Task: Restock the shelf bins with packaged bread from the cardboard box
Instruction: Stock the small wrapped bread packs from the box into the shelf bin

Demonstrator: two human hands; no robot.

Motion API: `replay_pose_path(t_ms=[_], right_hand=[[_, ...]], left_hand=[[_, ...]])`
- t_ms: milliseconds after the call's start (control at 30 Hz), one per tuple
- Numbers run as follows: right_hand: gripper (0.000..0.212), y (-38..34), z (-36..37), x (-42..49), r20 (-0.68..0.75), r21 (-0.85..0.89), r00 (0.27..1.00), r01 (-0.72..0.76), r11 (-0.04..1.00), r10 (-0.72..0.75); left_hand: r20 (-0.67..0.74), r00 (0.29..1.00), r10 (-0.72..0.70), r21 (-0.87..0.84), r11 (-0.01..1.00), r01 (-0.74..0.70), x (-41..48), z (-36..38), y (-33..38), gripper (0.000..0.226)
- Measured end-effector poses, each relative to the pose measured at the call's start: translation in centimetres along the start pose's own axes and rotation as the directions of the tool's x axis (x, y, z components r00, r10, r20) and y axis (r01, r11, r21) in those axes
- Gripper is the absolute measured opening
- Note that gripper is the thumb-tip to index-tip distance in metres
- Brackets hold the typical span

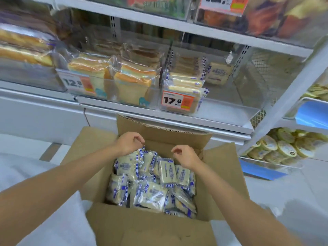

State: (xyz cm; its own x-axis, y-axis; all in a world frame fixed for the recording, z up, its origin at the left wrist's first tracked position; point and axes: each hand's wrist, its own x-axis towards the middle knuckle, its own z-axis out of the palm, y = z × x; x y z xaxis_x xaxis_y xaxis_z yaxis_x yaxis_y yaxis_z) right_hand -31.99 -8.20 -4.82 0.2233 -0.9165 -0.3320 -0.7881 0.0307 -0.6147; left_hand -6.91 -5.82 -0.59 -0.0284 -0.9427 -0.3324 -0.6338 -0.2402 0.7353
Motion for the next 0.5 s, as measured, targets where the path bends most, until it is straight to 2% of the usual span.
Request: replay_pose_path(t_ms=[100, 233, 333, 367, 433, 467, 500], right_hand=[[0.029, 3.7, 4.3, 2.1, 0.112, 0.053, 0.971, -0.219, 0.974, 0.212], [0.021, 7.1, 9.4, 4.4, 0.186, 0.079, 0.888, -0.44, 0.895, 0.42], [0.045, 8.6, 11.3, 5.3, 0.239, 0.217, 0.795, -0.603, 0.767, 0.557], [0.054, 9.1, 11.3, 5.5, 0.274, 0.282, 0.772, -0.635, 0.719, 0.574], [0.086, 9.7, 10.7, 5.6, 0.334, 0.364, 0.763, -0.646, 0.671, 0.553], [0.086, 9.7, 10.0, 5.5, 0.31, 0.387, 0.797, -0.604, 0.697, 0.519], [0.071, 9.1, 9.1, 5.1, 0.246, 0.398, 0.85, -0.526, 0.751, 0.465]], left_hand=[[0.024, 0.998, -0.051, -0.046, 0.998, 0.052, 0.1, 0.0, -4.1, 0.009], [0.07, 0.992, -0.101, -0.1, 0.989, 0.108, 0.0, 0.2, -7.5, 0.012], [0.08, 0.991, -0.105, -0.103, 0.988, 0.114, 0.0, 1.0, -7.9, 0.011], [0.09, 0.991, -0.104, -0.1, 0.989, 0.113, 0.1, 1.3, -7.8, 0.012], [0.096, 0.992, -0.085, -0.126, 0.987, 0.097, 0.3, 2.1, -6.8, 0.013], [0.102, 0.993, -0.067, -0.143, 0.986, 0.082, 0.4, 2.6, -6.2, 0.013], [0.103, 0.993, -0.05, -0.159, 0.985, 0.066, 0.4, 3.0, -5.4, 0.013]])
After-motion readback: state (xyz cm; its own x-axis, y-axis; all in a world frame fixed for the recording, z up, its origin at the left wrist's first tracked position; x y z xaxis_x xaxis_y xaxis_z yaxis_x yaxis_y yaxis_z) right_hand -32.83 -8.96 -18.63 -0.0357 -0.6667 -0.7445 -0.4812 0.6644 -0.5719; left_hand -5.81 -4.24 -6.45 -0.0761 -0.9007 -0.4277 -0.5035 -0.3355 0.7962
